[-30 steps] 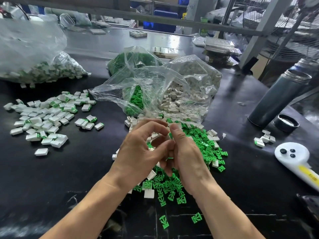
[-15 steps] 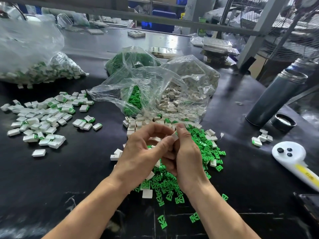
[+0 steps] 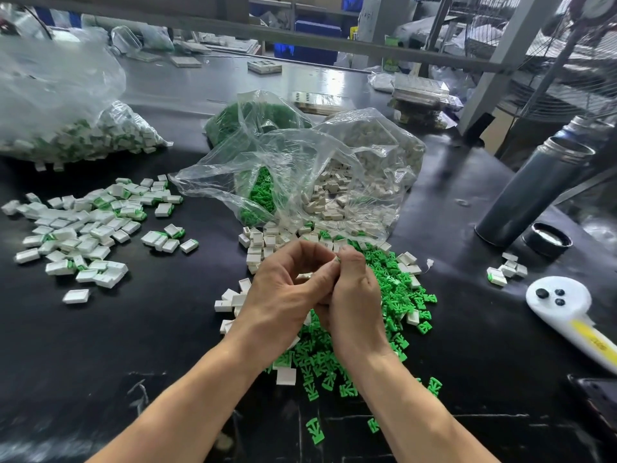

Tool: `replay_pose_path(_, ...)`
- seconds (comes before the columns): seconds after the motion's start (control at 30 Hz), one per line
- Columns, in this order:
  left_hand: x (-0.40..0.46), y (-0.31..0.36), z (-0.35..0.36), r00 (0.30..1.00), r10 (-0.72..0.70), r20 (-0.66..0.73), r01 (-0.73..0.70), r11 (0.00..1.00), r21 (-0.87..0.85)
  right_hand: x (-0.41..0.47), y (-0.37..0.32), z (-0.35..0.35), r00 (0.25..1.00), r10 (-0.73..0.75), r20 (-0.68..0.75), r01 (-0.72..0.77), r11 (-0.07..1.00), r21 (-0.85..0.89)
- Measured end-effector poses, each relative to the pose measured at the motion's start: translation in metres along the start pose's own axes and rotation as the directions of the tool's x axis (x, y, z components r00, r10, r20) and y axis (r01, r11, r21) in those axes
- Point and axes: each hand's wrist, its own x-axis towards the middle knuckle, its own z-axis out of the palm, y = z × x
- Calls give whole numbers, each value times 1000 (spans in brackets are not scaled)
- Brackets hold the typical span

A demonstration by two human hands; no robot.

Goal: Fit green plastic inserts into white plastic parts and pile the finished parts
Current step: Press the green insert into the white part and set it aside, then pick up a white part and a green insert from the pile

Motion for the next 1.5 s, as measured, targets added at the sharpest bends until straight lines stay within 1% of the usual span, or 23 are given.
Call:
replay_pose_path(0.1, -1, 1, 1, 1000, 5, -9, -5, 1000, 6, 0, -1, 1, 1000, -28, -6, 28, 999, -24)
replay_pose_path(0.27, -1, 1, 1, 1000, 6, -23, -5, 1000, 17, 0, -1, 2, 1000, -24, -6, 24, 999, -34)
replay_pose_path(0.47, -1, 2, 2, 1000, 3, -25, -2, 1000, 27, -2, -2, 4, 997, -59, -42, 56, 996, -62)
replay_pose_path(0.63, -1, 4, 1, 999, -10, -44, 10, 1000, 10, -2, -2, 2, 1000, -30, 0, 30, 999, 31)
replay_pose_path(0.67, -1, 3, -1, 999, -12, -48, 13, 1000, 16, -3, -2, 1, 999, -38, 7, 38, 999, 9)
replay_pose_path(0.73, 0, 2, -4, 997, -6, -72, 10, 999, 49, -2, 2, -3, 997, -81, -9, 79, 989, -126)
replay_pose_path(0.8, 1, 3, -7, 994, 8, -110, 2, 996, 92, -1, 3, -10, 989, -137, -62, 115, 955, -272)
replay_pose_path(0.87, 2, 5, -10, 989, 11, -149, 9, 991, 136, 1, 1, -17, 972, -199, -124, 141, 920, -367)
replay_pose_path(0.93, 4, 7, -18, 983, 30, -181, 15, 971, 240, 2, -2, -25, 948, -276, -160, 172, 865, -472)
replay_pose_path(1.0, 7, 8, -32, 979, 75, -189, 10, 910, 413, 4, -4, -31, 937, -312, -155, 166, 791, -588)
replay_pose_path(1.03, 9, 9, -42, 977, 94, -194, 19, 858, 513, 5, -5, -34, 940, -308, -147, 143, 746, -651)
replay_pose_path(1.07, 12, 9, -53, 972, 107, -210, 45, 790, 612, 7, -5, -37, 946, -292, -143, 107, 695, -711)
replay_pose_path(1.13, 17, 8, -78, 950, 134, -281, 141, 620, 772, 11, -7, -43, 961, -234, -150, 16, 586, -810)
replay_pose_path(1.2, 22, 7, -101, 905, 196, -378, 255, 460, 851, 13, -9, -48, 969, -180, -167, -57, 499, -865)
replay_pose_path(1.27, 25, 5, -118, 858, 276, -434, 334, 341, 879, 14, -11, -52, 972, -155, -176, -86, 460, -884)
replay_pose_path(1.3, 27, 4, -123, 840, 302, -452, 365, 303, 880, 14, -12, -53, 972, -152, -180, -93, 453, -887)
replay_pose_path(1.37, 29, 1, -132, 811, 335, -480, 410, 261, 874, 15, -13, -54, 972, -144, -188, -107, 441, -891)
replay_pose_path(1.43, 31, -2, -138, 782, 358, -509, 441, 259, 859, 16, -13, -55, 973, -134, -186, -111, 437, -892)
replay_pose_path(1.5, 31, -3, -142, 755, 363, -546, 464, 294, 836, 15, -12, -57, 977, -132, -169, -94, 445, -890)
